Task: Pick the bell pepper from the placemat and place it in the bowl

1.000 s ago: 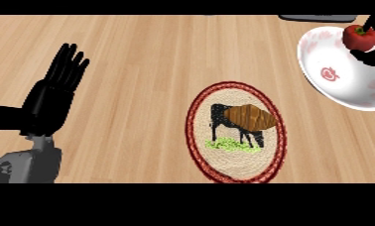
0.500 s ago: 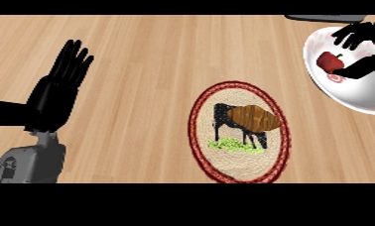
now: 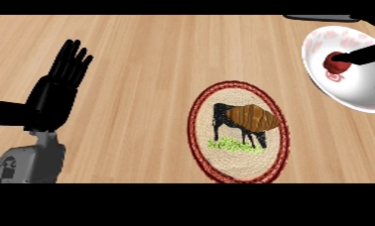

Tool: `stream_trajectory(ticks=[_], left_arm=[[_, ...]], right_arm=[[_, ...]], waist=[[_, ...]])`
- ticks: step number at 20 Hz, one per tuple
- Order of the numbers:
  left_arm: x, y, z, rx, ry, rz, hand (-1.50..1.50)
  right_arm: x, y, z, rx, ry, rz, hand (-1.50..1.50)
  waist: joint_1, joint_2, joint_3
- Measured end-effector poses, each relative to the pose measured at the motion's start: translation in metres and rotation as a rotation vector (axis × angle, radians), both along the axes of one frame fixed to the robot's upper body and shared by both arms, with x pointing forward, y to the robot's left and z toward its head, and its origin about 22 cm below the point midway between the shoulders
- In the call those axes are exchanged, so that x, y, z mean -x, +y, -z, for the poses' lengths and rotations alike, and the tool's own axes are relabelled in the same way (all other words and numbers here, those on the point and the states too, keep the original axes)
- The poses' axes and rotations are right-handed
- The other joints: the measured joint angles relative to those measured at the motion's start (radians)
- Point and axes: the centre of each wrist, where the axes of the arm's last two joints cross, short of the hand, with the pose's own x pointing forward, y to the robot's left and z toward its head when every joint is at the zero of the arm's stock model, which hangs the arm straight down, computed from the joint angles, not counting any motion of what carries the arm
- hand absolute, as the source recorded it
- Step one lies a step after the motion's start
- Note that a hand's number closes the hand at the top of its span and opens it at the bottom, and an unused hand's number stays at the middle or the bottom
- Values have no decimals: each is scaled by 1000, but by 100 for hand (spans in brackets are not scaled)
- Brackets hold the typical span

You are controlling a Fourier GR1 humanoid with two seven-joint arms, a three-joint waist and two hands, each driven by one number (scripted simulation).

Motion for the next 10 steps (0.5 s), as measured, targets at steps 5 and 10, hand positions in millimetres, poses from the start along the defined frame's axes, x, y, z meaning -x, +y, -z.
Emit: stream_trajectory(ticks=[5,10], left_arm=[[-1,0,-4,-4,-3,-2,0],[3,-2,-3,1,-6,2,0]], right_arm=[[14,-30,-15,-165,-62,90,-150],[45,-74,-27,-229,-88,171,-150]], waist=[[0,2,0],[0,4,1]])
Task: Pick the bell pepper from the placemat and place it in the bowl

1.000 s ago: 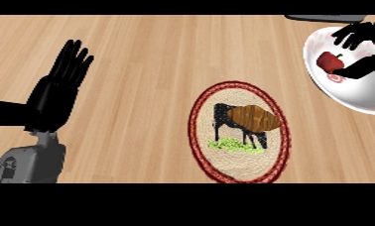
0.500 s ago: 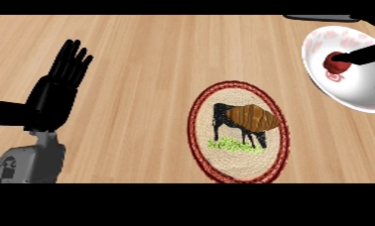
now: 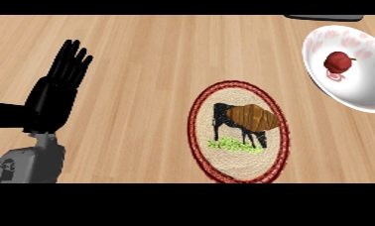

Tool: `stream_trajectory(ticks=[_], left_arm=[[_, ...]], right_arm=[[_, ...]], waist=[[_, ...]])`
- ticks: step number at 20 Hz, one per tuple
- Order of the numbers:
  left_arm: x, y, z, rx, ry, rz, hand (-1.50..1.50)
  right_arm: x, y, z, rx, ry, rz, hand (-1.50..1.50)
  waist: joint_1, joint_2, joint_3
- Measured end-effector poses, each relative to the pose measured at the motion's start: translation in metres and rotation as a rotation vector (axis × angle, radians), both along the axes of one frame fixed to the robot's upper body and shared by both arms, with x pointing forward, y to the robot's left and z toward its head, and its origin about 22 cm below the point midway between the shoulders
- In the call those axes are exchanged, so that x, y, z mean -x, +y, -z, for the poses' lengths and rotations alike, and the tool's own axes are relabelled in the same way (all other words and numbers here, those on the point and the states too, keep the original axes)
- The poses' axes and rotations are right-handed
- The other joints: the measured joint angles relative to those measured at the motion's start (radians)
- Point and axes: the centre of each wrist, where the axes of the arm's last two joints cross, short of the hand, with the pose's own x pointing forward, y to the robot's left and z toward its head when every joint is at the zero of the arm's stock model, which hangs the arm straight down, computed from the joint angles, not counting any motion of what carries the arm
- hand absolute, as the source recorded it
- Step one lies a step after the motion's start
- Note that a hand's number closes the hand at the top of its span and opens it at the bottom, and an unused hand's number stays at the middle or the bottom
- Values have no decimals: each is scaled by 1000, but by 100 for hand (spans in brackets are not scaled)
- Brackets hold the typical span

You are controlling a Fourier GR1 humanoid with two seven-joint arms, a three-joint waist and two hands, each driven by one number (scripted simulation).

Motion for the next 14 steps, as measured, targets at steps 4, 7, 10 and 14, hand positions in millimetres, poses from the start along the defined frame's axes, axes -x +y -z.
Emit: stream_trajectory(ticks=[4,7,10,14], left_arm=[[1,-1,-1,2,5,-11,0],[3,3,-1,3,6,-11,0],[5,6,-1,8,4,-16,0],[4,3,1,11,1,-16,0]], right_arm=[[32,-33,0,-29,15,26,-150],[53,-53,-3,-39,19,34,-150],[73,-70,-6,-40,25,41,-150],[90,-81,-4,-36,52,49,-150]], waist=[[-7,1,2],[-10,2,3],[-10,2,5],[-15,3,7]])
